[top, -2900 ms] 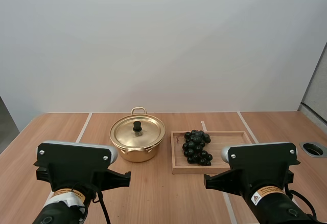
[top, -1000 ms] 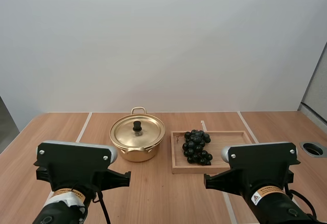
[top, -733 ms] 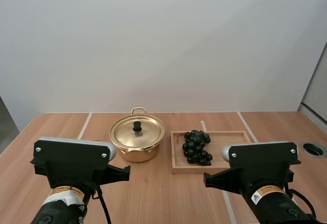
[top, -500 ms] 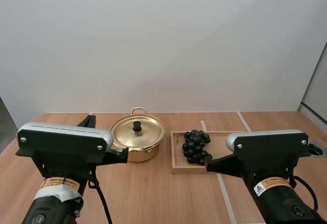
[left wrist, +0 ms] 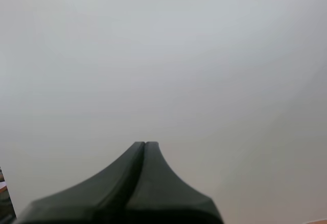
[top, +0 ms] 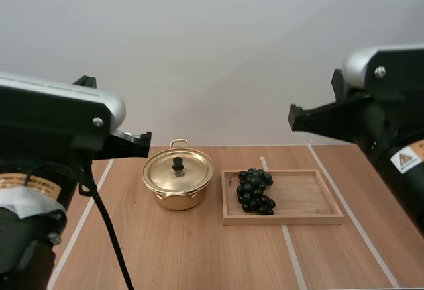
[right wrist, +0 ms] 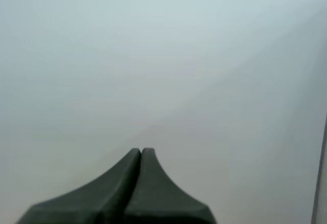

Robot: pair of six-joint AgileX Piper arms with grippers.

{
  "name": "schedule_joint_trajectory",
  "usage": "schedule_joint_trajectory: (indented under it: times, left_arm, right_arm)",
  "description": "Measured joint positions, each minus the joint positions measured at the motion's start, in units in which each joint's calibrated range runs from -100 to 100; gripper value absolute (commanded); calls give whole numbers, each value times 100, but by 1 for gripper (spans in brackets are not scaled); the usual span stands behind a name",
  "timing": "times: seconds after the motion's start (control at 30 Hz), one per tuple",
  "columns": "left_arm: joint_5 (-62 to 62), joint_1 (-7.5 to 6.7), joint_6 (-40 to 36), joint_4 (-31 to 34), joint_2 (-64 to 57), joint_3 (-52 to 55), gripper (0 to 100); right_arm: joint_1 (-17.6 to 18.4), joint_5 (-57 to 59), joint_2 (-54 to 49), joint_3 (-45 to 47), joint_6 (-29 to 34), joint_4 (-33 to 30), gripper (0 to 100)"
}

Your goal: Open the pot, put the grape inside, and close it

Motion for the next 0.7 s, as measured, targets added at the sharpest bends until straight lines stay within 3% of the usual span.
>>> schedule_joint_trajectory:
  times: [0.5,0.7]
  left_arm:
    - [3680,0,46,-204,2467,-3131,0]
    - [5174,0,1018,-810,3631,-3880,0]
  right_arm:
    - [0,3091,2915,-3065,-3,-36,0]
    - [0,4069,3938,-3832,-3,-36,0]
